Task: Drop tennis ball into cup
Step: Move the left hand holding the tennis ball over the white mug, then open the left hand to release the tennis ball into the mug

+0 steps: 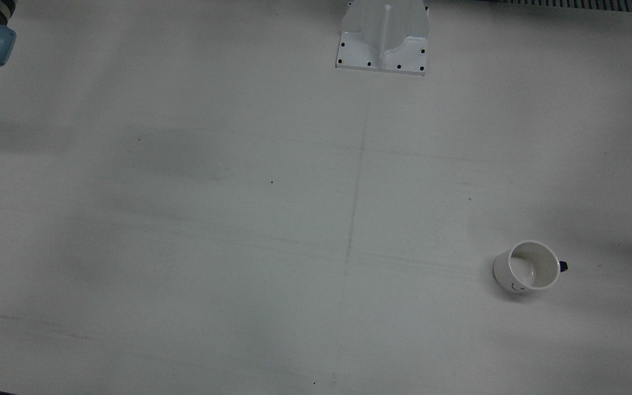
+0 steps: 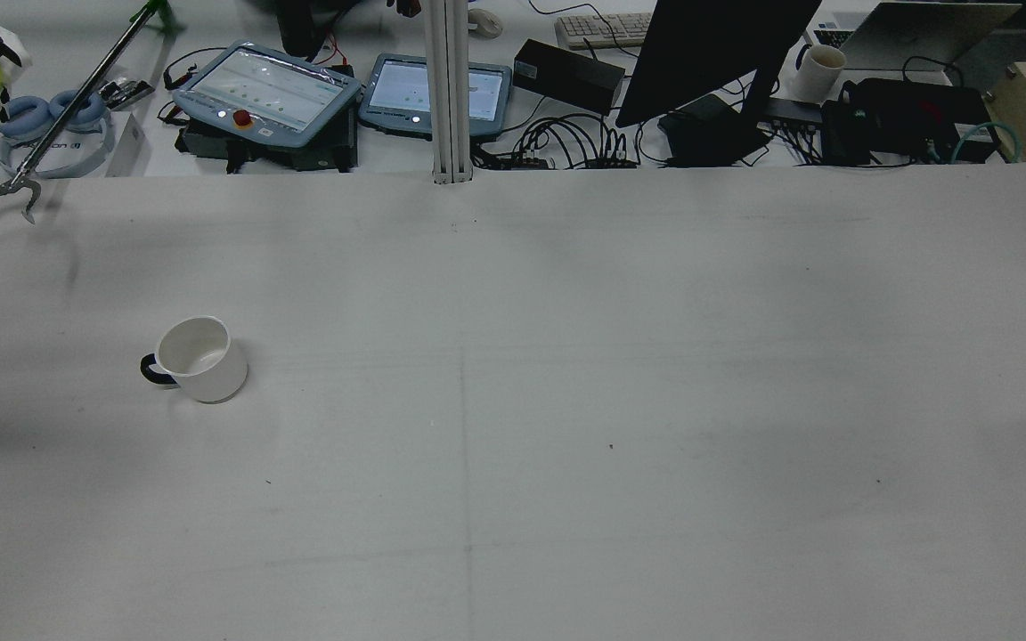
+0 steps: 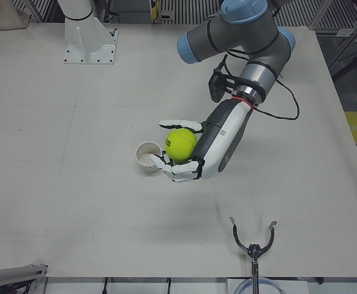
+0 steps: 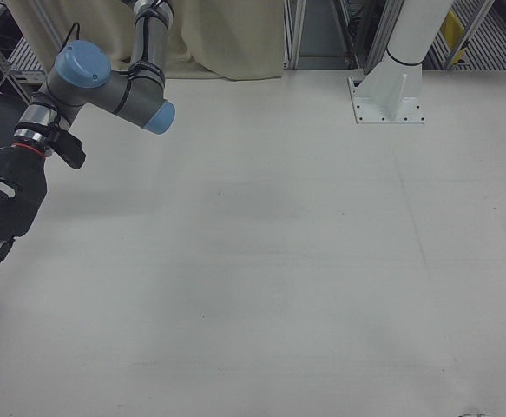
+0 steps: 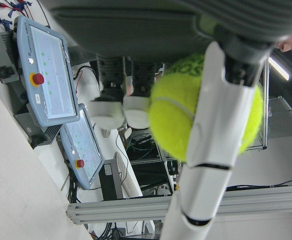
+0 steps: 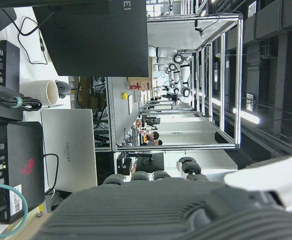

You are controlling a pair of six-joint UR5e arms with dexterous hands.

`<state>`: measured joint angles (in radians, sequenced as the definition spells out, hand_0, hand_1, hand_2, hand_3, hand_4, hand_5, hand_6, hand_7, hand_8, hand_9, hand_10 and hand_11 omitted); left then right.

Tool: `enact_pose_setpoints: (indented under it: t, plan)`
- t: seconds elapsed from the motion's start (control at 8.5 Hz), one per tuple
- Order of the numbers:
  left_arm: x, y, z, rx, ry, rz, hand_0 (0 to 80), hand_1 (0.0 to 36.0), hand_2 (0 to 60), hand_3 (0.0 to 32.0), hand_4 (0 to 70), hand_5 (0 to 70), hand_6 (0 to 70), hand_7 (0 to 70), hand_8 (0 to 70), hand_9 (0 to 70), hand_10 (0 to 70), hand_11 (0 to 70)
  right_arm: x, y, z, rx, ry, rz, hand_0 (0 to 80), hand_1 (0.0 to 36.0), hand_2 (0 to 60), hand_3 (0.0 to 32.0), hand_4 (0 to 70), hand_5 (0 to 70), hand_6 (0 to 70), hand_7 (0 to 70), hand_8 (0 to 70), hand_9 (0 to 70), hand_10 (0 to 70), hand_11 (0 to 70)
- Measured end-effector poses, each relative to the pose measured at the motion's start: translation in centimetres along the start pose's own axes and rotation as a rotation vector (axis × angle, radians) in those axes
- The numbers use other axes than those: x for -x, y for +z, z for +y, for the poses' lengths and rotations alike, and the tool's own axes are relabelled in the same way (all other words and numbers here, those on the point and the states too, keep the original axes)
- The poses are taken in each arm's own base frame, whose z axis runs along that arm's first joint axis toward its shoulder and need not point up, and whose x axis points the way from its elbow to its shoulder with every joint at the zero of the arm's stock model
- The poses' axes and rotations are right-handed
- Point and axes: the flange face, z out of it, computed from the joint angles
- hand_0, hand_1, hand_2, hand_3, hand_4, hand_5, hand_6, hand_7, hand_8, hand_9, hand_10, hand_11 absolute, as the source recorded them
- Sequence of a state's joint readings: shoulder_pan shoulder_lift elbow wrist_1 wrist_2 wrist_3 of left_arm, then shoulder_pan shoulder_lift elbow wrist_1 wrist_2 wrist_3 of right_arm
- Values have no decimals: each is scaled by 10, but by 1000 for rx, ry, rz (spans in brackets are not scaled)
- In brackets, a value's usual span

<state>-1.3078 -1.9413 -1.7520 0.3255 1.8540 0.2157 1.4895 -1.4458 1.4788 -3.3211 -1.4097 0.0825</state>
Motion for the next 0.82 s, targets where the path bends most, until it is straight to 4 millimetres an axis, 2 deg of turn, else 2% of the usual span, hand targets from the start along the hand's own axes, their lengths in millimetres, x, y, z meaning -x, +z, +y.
enact_pose_setpoints:
  t: [0.12,0.35,0.47,0.59,0.71,0.82]
  plan:
    - [6,3,3,11,5,-16,586,184,160,0,494,218,695,700,622,700,565,700,0,0,0,0,0,0,0,0,0,0,0,0,0,0,0,0,0,0]
    - [54,22,15,44,7,-100,509,134,260,0,466,213,688,700,609,700,542,700,0,0,0,0,0,0,0,0,0,0,0,0,0,0,0,0,0,0]
    - [80,31,21,59,8,-144,496,127,275,0,458,199,644,700,595,700,530,700,0,0,0,0,0,0,0,0,0,0,0,0,0,0,0,0,0,0]
    - [107,36,24,69,8,-186,484,113,272,0,444,194,677,700,594,700,521,700,0,0,0,0,0,0,0,0,0,0,0,0,0,0,0,0,0,0]
    - [128,40,26,78,16,-219,441,86,348,0,428,180,700,700,592,700,504,700,0,0,0,0,0,0,0,0,0,0,0,0,0,0,0,0,0,0]
    - [152,41,26,86,23,-253,402,58,340,0,401,173,700,700,559,700,470,658,0,0,0,-1,0,0,0,0,0,0,0,0,0,0,0,0,0,0]
